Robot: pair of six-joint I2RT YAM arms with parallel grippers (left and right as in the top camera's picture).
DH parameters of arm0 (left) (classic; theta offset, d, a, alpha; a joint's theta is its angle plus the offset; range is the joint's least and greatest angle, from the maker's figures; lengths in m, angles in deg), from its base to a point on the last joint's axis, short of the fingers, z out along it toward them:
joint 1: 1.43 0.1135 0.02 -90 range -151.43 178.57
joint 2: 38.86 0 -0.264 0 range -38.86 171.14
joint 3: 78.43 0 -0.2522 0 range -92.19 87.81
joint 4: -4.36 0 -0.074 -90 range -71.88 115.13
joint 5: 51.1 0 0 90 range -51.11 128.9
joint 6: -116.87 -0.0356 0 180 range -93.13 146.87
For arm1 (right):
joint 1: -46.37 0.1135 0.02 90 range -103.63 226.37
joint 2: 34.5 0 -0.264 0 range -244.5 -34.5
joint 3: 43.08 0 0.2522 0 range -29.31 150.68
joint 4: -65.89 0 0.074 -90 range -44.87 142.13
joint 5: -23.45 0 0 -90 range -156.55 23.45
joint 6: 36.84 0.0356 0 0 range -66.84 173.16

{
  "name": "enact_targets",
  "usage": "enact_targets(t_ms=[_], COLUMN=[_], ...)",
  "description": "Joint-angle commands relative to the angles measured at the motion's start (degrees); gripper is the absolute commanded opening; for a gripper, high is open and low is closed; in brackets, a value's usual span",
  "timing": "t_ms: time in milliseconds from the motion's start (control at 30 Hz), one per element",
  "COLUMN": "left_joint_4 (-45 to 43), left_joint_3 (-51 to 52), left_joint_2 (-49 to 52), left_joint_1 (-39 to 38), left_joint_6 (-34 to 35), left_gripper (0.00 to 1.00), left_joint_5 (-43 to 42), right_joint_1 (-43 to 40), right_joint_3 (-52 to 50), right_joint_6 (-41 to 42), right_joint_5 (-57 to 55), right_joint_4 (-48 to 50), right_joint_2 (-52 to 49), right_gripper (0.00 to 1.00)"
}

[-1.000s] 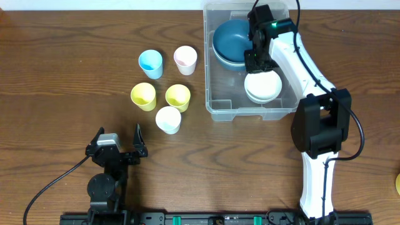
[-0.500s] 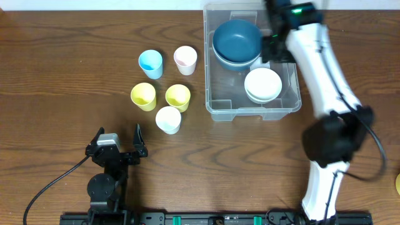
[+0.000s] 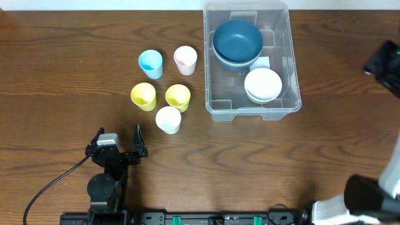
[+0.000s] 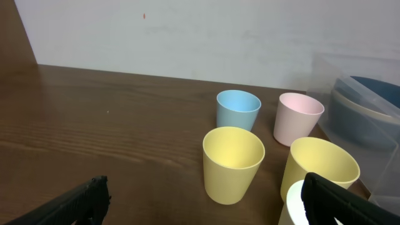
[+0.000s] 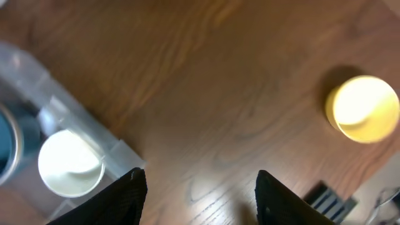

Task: Pack container
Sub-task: 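Withdraw right gripper toward the yellow bowl at right edge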

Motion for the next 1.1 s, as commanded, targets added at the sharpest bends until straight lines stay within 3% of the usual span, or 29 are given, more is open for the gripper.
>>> enact_targets(t_ms=[0, 100, 200, 367, 467, 500, 800, 1067], left_joint_4=[1.88, 1.88, 1.88, 1.88, 1.88, 1.88, 1.88, 1.88], left_joint_3=[1.31, 1.31, 1.31, 1.31, 1.31, 1.31, 1.31, 1.31], left_joint_2=[-0.26, -0.26, -0.26, -0.26, -0.26, -0.26, -0.26, -0.26], left_joint_1=[0.28, 0.28, 0.28, 0.28, 0.28, 0.28, 0.28, 0.28], left_joint_6=[-0.98, -0.98, -0.98, -0.96, -0.96, -0.98, -0.98, -0.96], left_gripper=[0.98, 0.98, 0.98, 0.98, 0.98, 0.98, 0.98, 0.98], left_joint_5=[0.68, 0.68, 0.7, 0.68, 0.7, 0.7, 0.7, 0.7], right_joint_1=[-4.72, -9.64, -13.07, -13.62, -13.64, -13.7, -22.05, -36.46], right_joint_3=[-5.77, -16.55, -28.89, -47.17, -55.15, -57.11, -62.05, -62.1], right_joint_6=[4.07, 9.66, 10.27, 9.4, 11.34, 13.03, 19.52, 0.31], right_joint_5=[-0.48, -1.88, 0.22, 4.55, 4.48, 4.35, -1.95, 2.19], right_joint_4=[-0.33, 0.13, 4.83, 15.76, 18.62, 18.93, 21.68, 33.7], right_joint_2=[6.36, 13.03, 20.28, 30.08, 32.04, 32.04, 31.89, 30.51], right_gripper=[0.58, 0.62, 0.65, 0.81, 0.99, 0.99, 0.99, 0.99])
